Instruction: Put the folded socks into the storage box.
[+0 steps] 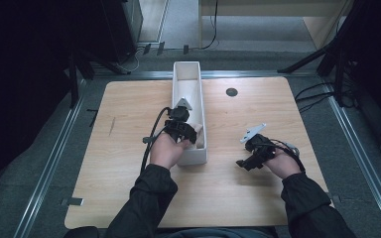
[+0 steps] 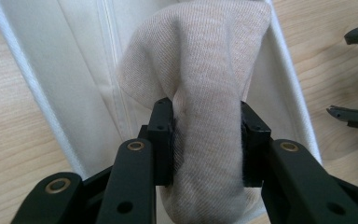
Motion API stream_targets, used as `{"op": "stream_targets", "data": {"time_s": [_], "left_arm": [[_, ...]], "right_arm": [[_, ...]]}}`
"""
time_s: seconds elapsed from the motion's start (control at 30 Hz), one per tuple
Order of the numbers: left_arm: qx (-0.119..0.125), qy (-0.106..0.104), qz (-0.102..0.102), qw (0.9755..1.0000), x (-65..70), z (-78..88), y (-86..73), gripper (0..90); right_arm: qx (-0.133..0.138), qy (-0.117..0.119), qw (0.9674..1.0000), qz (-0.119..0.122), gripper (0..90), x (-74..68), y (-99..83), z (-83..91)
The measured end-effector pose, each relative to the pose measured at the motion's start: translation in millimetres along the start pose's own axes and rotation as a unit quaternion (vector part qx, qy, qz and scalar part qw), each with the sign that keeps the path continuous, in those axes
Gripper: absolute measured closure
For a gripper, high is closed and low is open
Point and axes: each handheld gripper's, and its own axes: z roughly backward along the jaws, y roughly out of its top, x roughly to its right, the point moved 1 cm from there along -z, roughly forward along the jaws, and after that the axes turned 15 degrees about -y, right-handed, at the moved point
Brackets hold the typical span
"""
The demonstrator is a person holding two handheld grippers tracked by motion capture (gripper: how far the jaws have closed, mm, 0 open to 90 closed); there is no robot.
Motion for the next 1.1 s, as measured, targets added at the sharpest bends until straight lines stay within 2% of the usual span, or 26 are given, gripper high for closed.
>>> {"op": "stream_targets", "data": {"time_s": [0.13, 0.33, 0.53, 0.67, 0.93, 1.1], "left_arm": [[-0.002, 0.001, 0.012, 0.9999, -3.1, -4.9, -4.2, 63.5], [0.002, 0.0, 0.013, 0.9999, -5.7, -7.5, -7.5, 63.0], [-0.006, 0.003, 0.016, 0.9998, -6.3, -9.1, -7.4, 59.8], [-0.001, -0.005, 0.023, 0.9997, -10.1, -6.4, -5.7, 50.6], [-0.007, -0.006, 0.016, 0.9998, -8.5, -6.9, -4.6, 47.3], [0.0, -0.006, 0.008, 1.0, -5.0, 3.1, -2.0, 46.6]], "right_arm": [[-0.001, 0.001, 1.0, 0.0, 18.7, -0.5, 0.1, -0.1], [-0.003, 0.0, 1.0, 0.001, 18.8, -1.0, 0.1, -0.2], [-0.003, 0.0, 1.0, 0.003, 18.8, -1.2, 0.3, -0.1], [-0.003, 0.001, 1.0, 0.006, 18.8, -1.4, 0.1, -0.7], [-0.005, 0.001, 1.0, 0.007, 18.8, -2.3, 0.2, -0.4], [-0.006, 0.002, 0.9999, 0.009, 18.8, -2.2, 0.2, -0.5]]}}
